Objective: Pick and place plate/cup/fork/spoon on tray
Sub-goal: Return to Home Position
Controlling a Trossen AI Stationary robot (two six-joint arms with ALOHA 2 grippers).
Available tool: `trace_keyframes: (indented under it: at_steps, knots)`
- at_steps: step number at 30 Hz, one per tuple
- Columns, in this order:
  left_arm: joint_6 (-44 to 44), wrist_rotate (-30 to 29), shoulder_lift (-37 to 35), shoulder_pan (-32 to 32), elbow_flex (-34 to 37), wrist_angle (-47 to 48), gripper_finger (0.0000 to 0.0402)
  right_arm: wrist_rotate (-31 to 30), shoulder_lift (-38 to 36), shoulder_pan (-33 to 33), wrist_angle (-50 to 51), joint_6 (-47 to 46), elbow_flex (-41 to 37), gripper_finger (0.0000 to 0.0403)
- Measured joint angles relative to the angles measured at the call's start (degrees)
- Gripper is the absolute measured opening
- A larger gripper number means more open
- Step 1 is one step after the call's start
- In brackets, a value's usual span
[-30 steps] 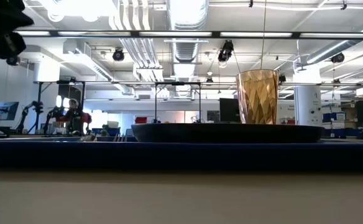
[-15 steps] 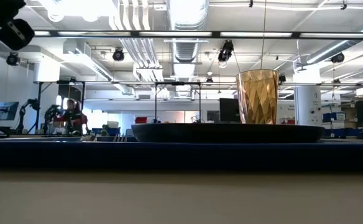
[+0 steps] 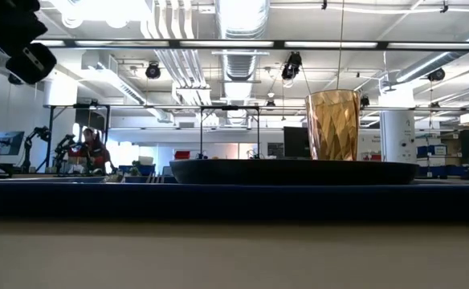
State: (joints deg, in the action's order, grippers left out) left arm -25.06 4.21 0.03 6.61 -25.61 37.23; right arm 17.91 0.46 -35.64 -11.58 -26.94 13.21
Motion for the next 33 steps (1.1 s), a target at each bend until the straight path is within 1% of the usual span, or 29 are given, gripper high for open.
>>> trace_keyframes:
  at_steps: [8, 14, 19, 22, 24, 26, 28, 30, 32, 33]
  knots:
    - [0.4, 0.6, 0.0, 0.0, 3.0, -1.8, 0.0, -0.1, -0.4, 0.0, -5.4, 2.4, -5.4, 0.0009]
    - [5.0, 9.0, 0.0, 0.0, 6.6, -10.8, 0.0, 0.2, -0.4, 0.0, -16.8, 2.4, -12.5, 0.0009]
    - [5.6, 9.5, -0.1, 0.0, 9.8, -13.8, 0.0, 0.4, -0.5, 0.0, -17.1, 4.4, -12.5, 0.0009]
    - [7.1, 10.7, -0.1, 0.0, 12.5, -17.0, 0.0, 0.5, -0.5, 0.0, -16.5, 4.8, -12.5, 0.0009]
    - [7.9, 10.7, -0.1, 0.0, 15.2, -20.1, 0.0, -0.4, -0.5, 0.0, -15.6, 7.3, -12.5, 0.0009]
    - [9.0, 10.7, -0.1, 0.0, 17.9, -24.8, 0.0, -2.6, -0.4, 0.0, -14.4, 11.3, -12.5, 0.0009]
    - [9.2, 10.6, -0.1, 0.0, 20.8, -29.6, 0.0, -6.9, -0.4, 0.0, -12.2, 14.3, -12.5, 0.0009]
    - [9.1, 10.4, -0.1, 0.0, 23.1, -34.7, 0.0, -13.4, -0.4, 0.0, -8.2, 15.2, -12.5, 0.0009]
    - [10.4, 10.6, 0.4, 0.0, 23.5, -36.0, 0.0, -20.7, -0.4, 0.0, -4.0, 15.1, -12.5, 0.0009]
    - [10.9, 10.7, 0.4, -0.2, 23.5, -35.9, 0.0, -23.3, -0.4, 0.0, -2.8, 15.2, -12.5, 0.0009]
